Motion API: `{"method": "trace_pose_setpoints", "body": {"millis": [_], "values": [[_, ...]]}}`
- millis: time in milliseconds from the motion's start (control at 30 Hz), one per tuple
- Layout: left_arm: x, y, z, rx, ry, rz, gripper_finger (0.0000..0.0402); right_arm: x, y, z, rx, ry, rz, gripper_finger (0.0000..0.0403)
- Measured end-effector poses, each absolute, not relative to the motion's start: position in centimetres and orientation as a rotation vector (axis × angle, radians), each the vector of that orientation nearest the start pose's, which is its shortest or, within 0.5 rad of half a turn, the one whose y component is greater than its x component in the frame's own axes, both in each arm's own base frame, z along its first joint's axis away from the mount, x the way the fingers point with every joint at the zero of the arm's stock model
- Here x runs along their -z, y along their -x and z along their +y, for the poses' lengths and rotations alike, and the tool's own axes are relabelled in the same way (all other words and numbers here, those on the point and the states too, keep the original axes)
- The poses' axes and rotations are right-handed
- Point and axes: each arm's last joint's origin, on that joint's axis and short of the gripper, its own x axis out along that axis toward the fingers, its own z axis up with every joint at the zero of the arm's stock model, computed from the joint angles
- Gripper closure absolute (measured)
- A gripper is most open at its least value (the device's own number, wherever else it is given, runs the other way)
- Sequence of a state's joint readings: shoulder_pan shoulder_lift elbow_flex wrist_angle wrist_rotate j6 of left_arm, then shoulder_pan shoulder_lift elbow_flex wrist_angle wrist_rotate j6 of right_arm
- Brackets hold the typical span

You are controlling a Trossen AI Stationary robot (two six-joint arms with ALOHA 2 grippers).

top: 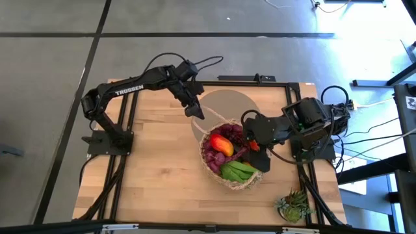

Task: Build produce basket
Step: Put the brown basket on the gray mat

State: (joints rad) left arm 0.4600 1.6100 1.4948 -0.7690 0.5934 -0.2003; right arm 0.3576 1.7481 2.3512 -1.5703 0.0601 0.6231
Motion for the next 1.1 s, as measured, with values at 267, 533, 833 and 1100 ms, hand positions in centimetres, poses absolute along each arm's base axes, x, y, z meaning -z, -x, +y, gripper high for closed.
{"method": "trace_pose_setpoints", "body": {"millis": [267,533,833,1100], "values": [[-32.7,-31.3,13.3,-0.008,0.577,0.794,0.0010,-47.2,-27.1,10.0,0.029,-0.364,0.992,0.0123],[-32.7,-31.7,12.3,-0.001,0.561,0.806,0.0010,-47.2,-27.1,10.0,0.020,-0.346,0.991,0.0123],[-32.5,-32.4,10.6,-0.110,0.485,0.834,0.0010,-46.8,-27.3,10.0,0.025,-0.337,1.009,0.0123],[-32.9,-33.4,9.2,-0.149,0.480,0.776,0.0007,-46.8,-27.3,10.0,0.038,-0.333,1.003,0.0123]]}}
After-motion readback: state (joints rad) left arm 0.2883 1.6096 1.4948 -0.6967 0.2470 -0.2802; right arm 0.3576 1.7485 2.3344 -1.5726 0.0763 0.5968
